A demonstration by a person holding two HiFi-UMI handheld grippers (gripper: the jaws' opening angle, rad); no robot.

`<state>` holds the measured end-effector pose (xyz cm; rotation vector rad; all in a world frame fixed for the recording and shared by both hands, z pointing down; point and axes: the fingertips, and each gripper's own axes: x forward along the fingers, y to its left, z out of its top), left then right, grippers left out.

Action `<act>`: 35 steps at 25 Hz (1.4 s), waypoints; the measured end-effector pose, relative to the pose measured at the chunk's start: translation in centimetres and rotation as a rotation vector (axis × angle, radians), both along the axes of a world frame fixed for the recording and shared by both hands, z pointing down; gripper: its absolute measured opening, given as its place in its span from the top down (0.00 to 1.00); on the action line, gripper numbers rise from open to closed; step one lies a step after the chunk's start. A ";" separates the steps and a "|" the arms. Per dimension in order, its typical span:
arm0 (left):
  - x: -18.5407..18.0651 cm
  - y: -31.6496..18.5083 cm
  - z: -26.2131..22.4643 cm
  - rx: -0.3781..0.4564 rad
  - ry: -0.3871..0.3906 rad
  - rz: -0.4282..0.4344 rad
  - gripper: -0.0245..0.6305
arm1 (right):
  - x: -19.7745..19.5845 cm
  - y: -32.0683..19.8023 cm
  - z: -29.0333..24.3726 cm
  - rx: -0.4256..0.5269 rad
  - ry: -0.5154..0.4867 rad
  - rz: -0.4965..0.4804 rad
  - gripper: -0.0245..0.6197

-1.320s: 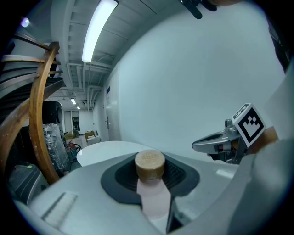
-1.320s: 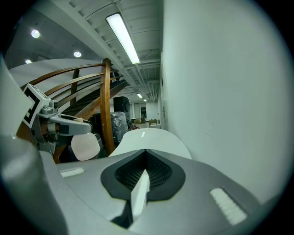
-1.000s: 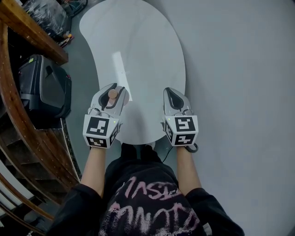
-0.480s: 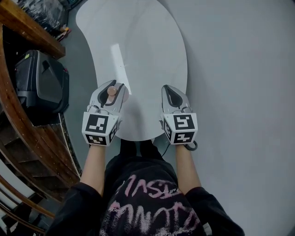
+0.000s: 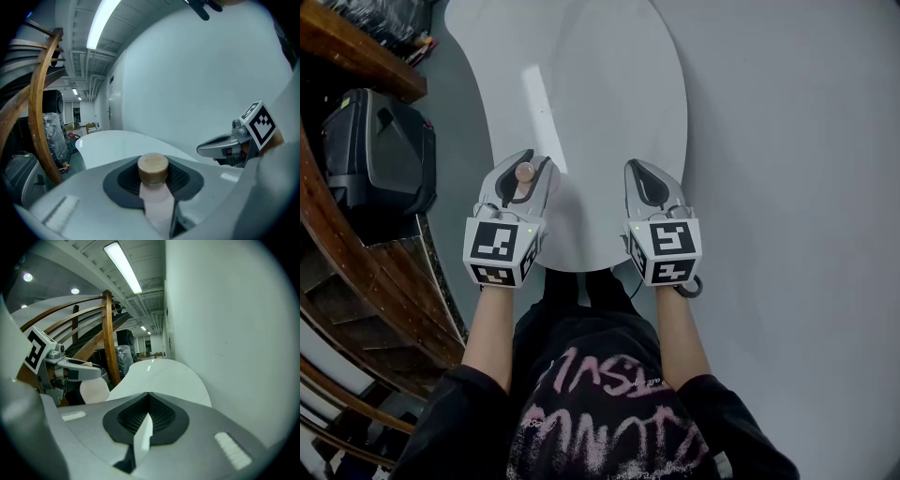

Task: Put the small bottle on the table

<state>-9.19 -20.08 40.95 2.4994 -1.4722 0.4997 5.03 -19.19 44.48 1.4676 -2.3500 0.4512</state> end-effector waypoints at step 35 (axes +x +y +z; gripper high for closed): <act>0.7 -1.2 6.8 -0.104 -0.015 -0.017 0.79 | -0.8 0.0 6.8 -0.123 -0.032 -0.018 0.94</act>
